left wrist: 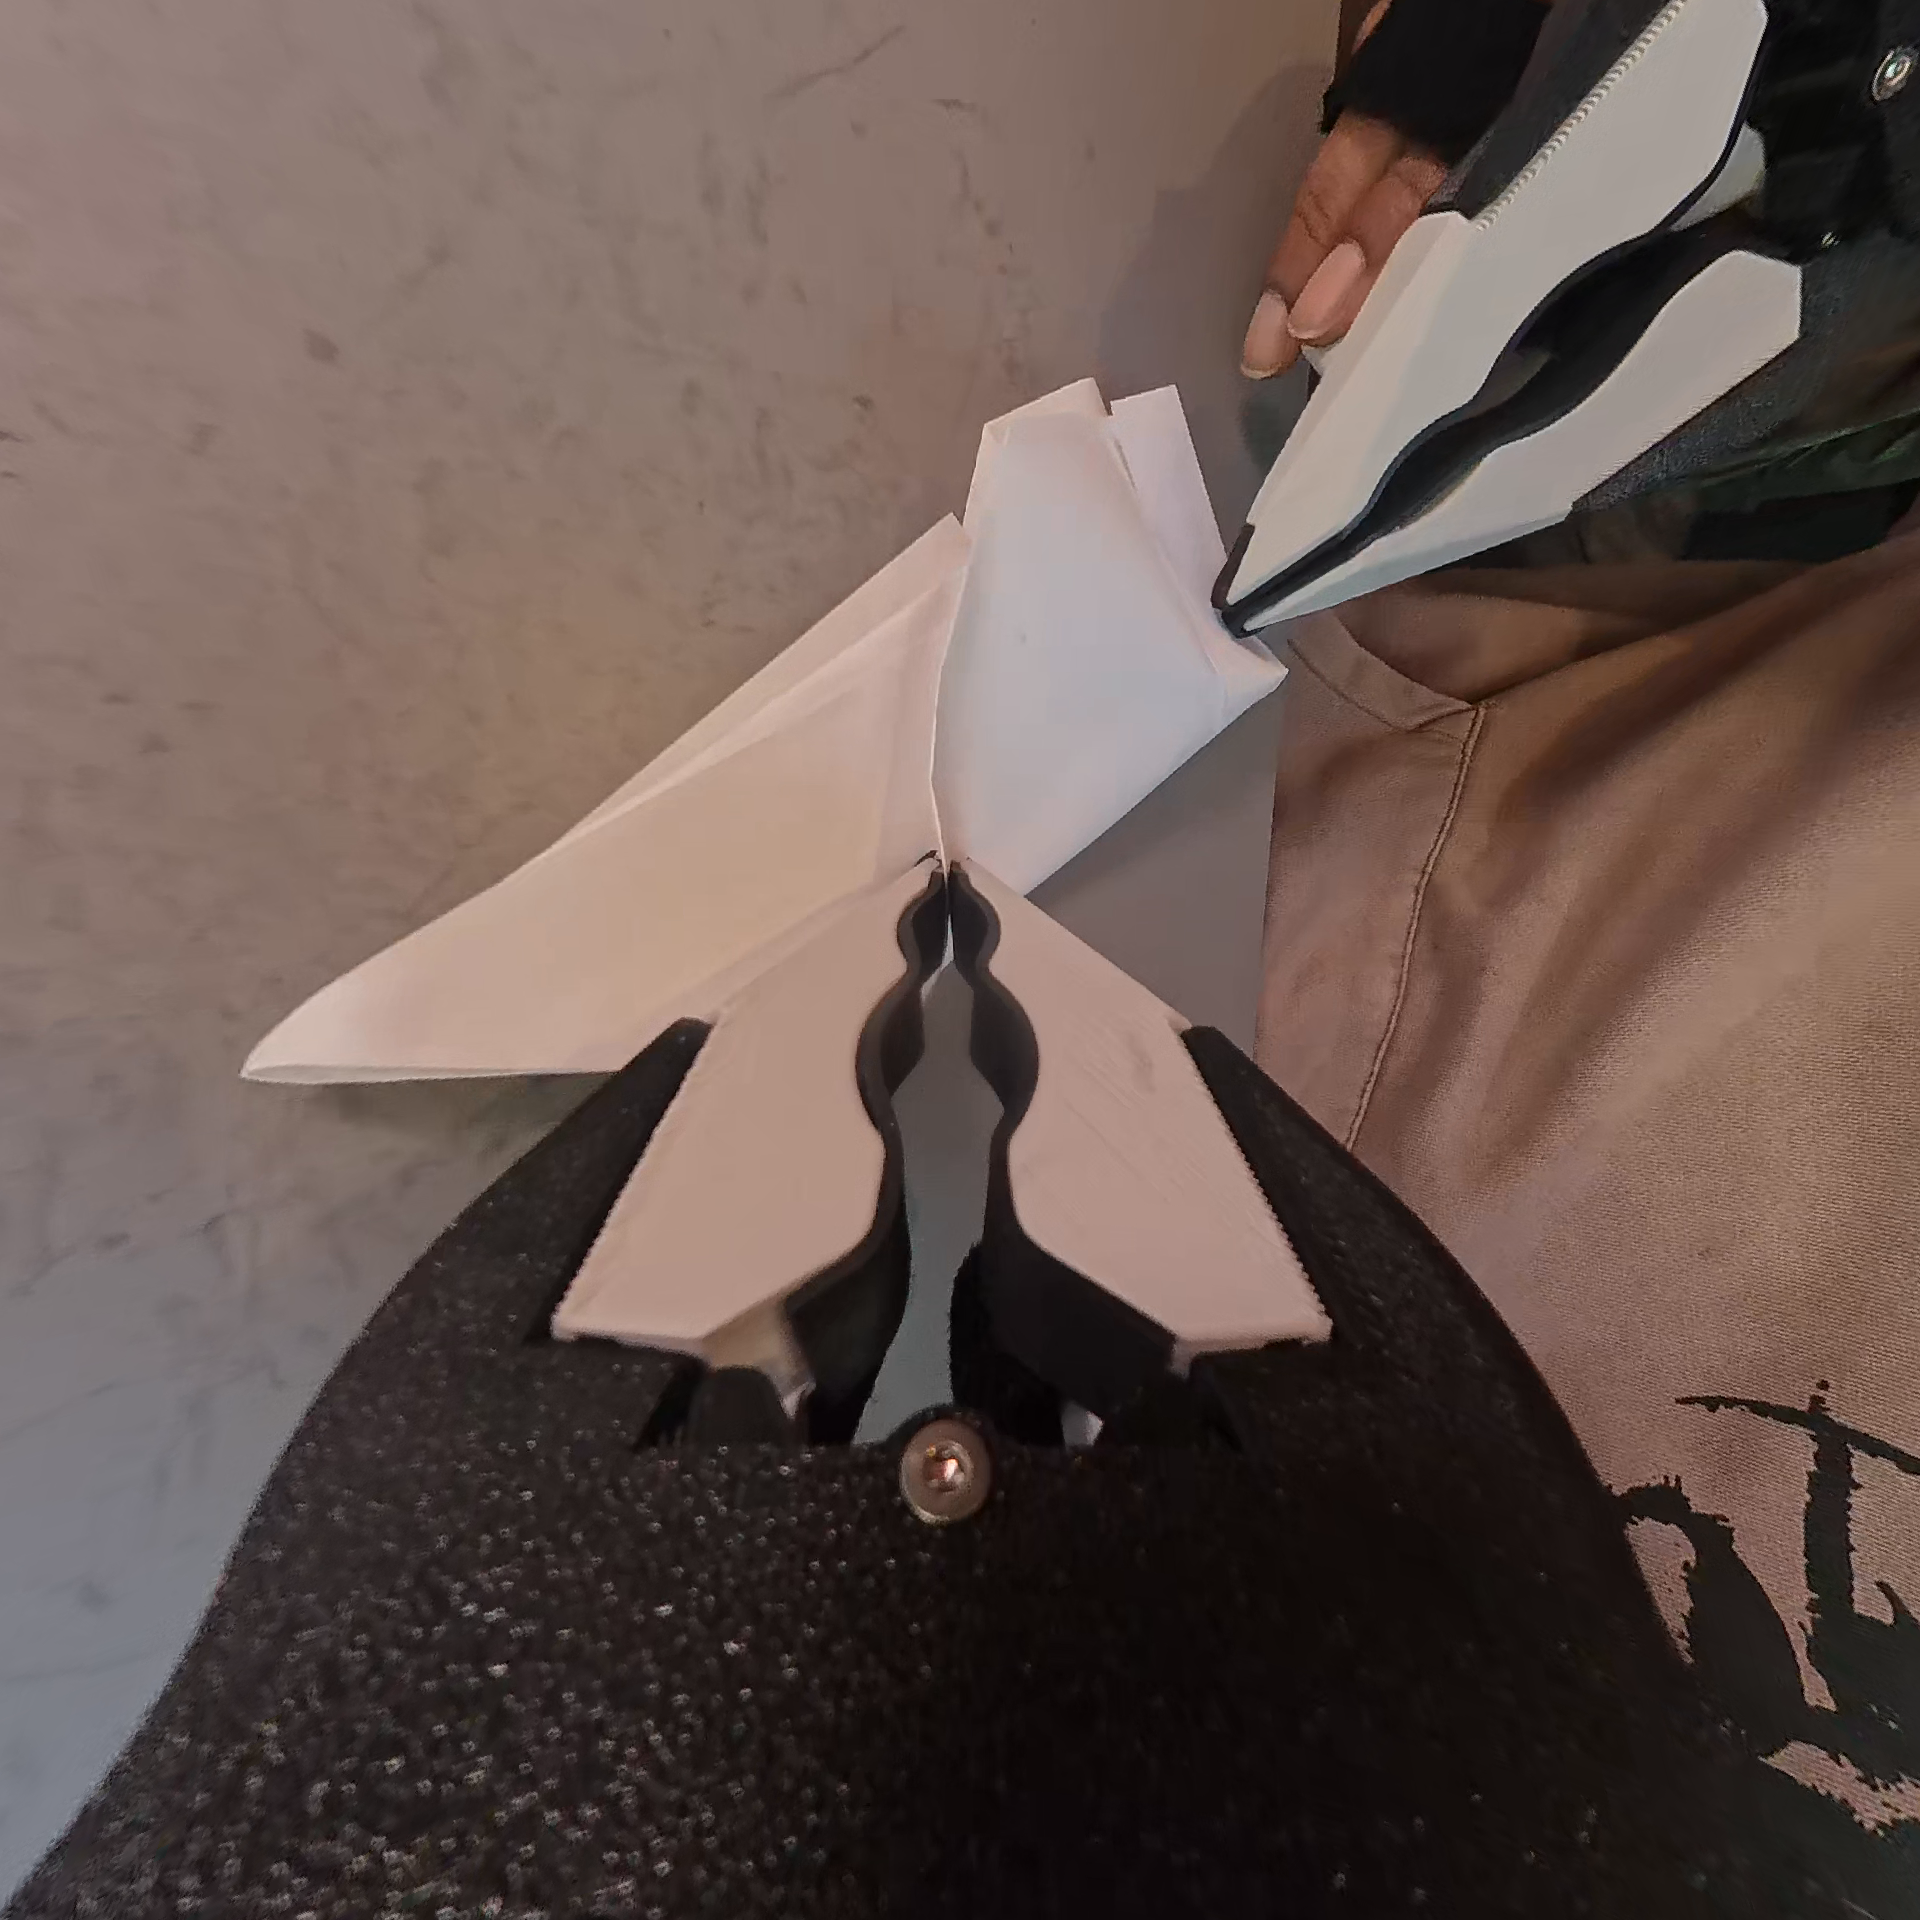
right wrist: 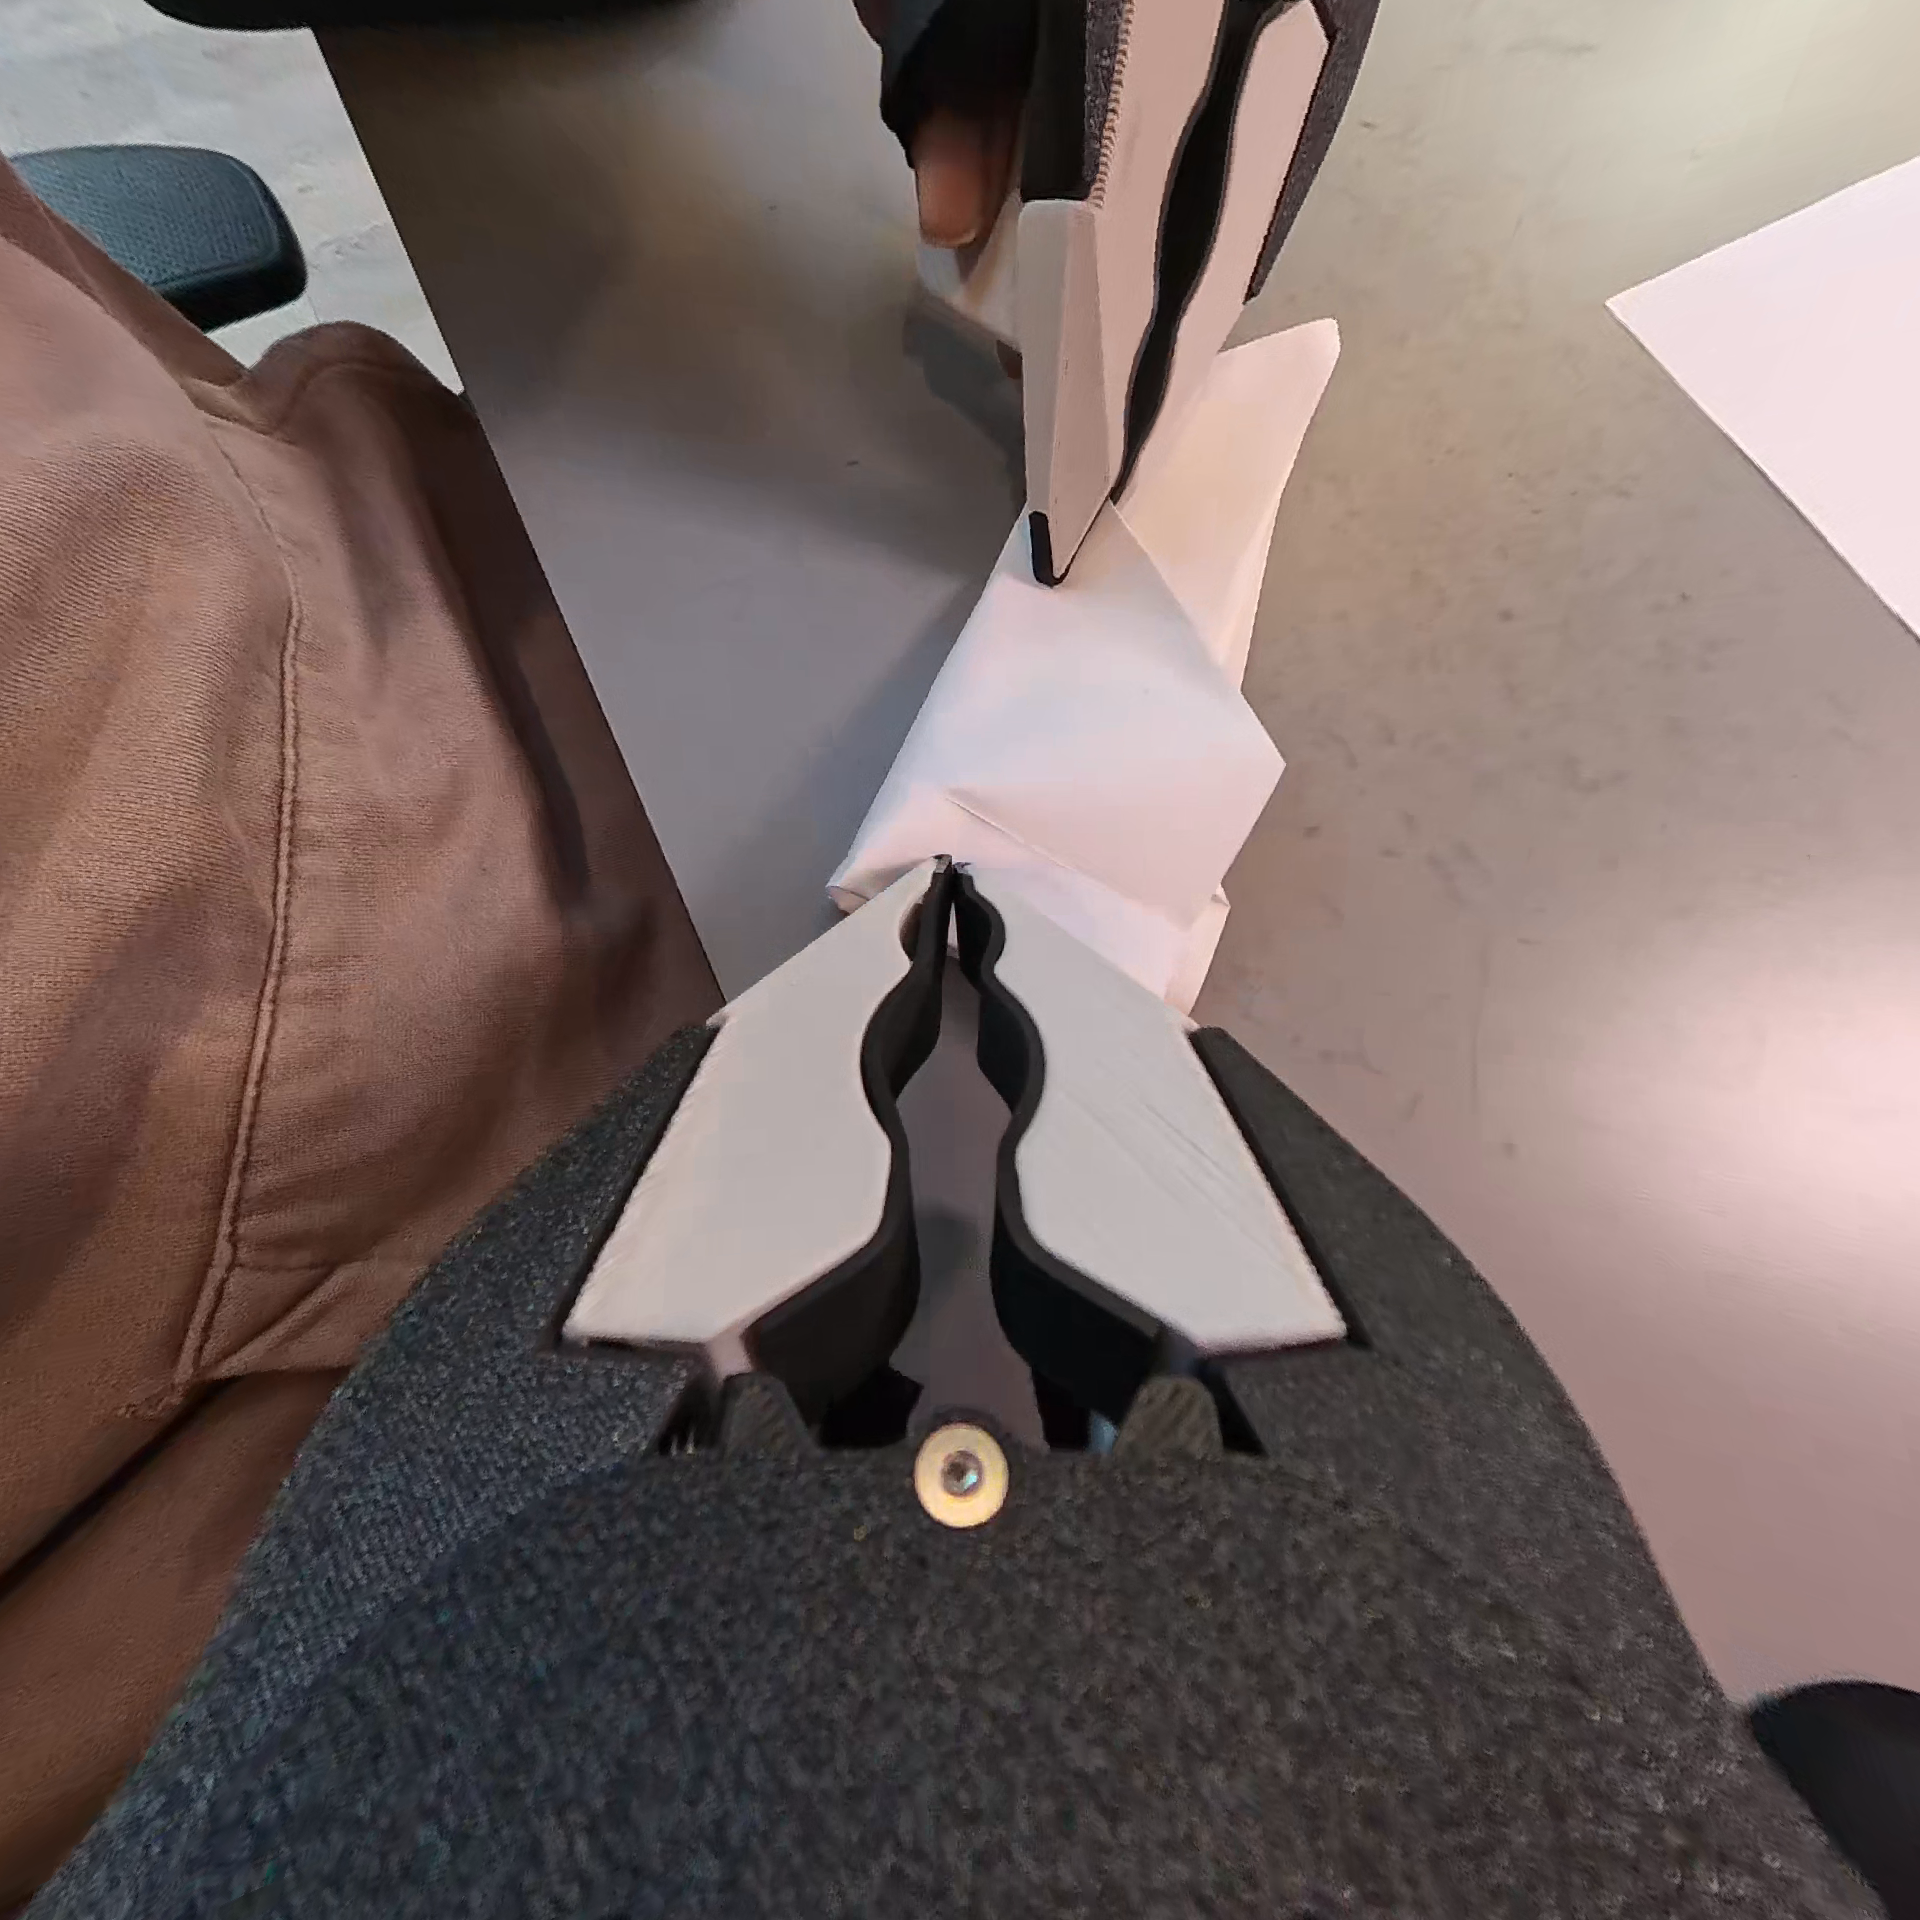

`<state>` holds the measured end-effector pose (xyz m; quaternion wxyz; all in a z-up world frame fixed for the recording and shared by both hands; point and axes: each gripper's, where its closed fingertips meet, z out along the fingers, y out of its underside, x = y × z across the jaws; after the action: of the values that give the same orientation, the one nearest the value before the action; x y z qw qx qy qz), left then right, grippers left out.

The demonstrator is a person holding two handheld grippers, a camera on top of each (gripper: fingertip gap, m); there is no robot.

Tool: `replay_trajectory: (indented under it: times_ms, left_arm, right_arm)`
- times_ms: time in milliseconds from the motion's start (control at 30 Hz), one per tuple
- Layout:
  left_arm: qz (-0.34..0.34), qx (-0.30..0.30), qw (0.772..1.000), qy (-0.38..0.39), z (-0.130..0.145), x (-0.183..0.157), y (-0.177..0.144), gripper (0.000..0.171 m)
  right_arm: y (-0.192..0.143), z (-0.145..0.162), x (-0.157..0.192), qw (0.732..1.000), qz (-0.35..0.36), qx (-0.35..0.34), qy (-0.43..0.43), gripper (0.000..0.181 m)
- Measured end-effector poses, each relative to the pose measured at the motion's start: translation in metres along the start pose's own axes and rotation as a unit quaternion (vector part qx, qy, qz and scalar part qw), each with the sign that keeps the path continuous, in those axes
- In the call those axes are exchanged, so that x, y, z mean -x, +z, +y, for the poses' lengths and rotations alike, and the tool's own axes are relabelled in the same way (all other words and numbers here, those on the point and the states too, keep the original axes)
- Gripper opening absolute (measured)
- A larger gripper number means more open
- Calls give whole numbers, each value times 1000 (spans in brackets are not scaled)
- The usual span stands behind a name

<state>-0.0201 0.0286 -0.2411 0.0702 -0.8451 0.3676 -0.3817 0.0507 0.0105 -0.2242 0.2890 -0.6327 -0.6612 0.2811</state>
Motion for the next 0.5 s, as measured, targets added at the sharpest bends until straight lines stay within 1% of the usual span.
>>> replay_trajectory:
  times_ms: [100,233,333,500]
  left_arm:
    - [1,2,1000,1,0,0,0,0]
    - [3,4,1000,5,0,0,0,0]
    - [4,5,1000,5,0,0,0,0]
    - [7,-1,1000,4,0,0,0,0]
  right_arm:
    - [-6,-13,6,1000,-6,-23,-14,0]
    - [4,-1,12,999,-9,14,-49,0]
    - [7,1,16,998,-22,17,-47,0]
    - [9,-1,20,994,-10,24,-109,0]
